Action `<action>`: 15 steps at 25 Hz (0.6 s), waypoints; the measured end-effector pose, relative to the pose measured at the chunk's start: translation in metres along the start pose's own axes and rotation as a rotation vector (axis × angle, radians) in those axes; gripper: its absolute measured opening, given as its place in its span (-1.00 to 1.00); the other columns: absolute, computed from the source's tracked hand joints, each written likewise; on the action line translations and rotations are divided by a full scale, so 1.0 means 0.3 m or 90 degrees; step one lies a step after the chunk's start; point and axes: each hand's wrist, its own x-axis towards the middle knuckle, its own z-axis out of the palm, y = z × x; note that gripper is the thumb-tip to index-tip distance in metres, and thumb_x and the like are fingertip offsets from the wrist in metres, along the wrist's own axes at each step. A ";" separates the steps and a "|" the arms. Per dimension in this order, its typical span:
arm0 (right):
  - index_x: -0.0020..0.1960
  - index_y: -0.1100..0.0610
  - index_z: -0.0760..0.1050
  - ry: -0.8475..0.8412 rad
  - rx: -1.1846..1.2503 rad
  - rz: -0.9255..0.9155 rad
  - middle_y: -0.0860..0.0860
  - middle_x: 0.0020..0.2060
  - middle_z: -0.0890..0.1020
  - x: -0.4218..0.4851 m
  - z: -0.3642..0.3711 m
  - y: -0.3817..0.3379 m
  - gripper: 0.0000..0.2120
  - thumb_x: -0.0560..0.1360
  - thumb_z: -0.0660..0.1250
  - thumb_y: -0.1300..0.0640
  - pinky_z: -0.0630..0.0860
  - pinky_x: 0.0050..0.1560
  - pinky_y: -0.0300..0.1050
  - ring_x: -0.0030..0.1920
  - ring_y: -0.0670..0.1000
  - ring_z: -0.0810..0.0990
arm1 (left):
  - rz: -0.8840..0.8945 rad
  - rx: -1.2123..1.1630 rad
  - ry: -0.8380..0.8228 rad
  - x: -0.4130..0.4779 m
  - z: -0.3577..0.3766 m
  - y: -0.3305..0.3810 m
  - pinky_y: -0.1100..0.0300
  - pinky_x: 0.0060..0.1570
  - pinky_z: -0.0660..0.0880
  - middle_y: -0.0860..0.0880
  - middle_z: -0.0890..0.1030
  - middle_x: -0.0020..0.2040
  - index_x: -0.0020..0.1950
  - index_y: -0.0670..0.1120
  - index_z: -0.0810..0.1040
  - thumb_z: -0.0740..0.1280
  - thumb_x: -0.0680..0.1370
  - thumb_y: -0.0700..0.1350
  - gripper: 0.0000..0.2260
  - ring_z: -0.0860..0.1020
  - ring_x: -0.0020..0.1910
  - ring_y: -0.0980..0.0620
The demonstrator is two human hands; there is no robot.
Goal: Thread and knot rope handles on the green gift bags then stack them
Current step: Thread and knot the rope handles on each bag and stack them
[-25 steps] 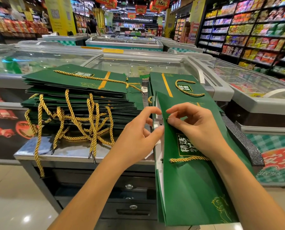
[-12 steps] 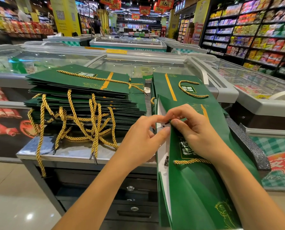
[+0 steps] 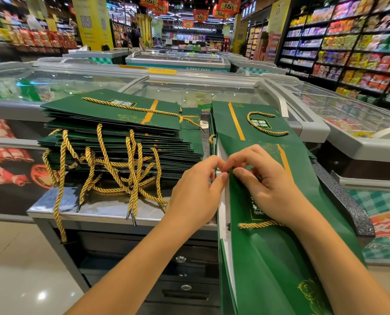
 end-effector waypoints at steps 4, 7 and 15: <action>0.06 -0.01 0.56 0.044 -0.062 -0.045 -0.03 -0.02 0.50 -0.004 0.009 -0.020 -0.74 0.60 0.29 0.35 0.45 -0.14 -0.10 -0.09 0.08 0.53 | -0.031 -0.095 0.017 -0.006 -0.026 0.002 -0.09 -0.25 0.55 -0.07 0.59 -0.27 -0.03 0.03 0.47 0.21 0.67 -0.12 -0.89 0.53 -0.39 0.00; 0.08 0.03 0.56 0.067 -0.113 -0.074 -0.04 -0.02 0.47 -0.008 0.013 -0.029 -0.74 0.57 0.30 0.36 0.44 -0.19 -0.14 -0.11 0.00 0.51 | -0.076 -0.235 -0.020 -0.020 -0.047 0.006 -0.24 -0.20 0.61 -0.22 0.63 -0.20 -0.02 -0.03 0.43 0.15 0.69 -0.17 -0.87 0.62 -0.33 -0.12; 0.23 -0.07 0.53 0.010 -0.326 -0.088 -0.11 0.08 0.48 -0.018 0.016 -0.045 -0.71 0.58 0.25 0.19 0.49 -0.19 -0.08 -0.16 -0.10 0.46 | -0.167 -0.366 -0.021 -0.013 -0.063 0.008 -0.03 -0.34 0.60 -0.42 0.61 -0.09 0.03 -0.14 0.34 0.07 0.71 -0.19 -0.90 0.60 -0.35 -0.20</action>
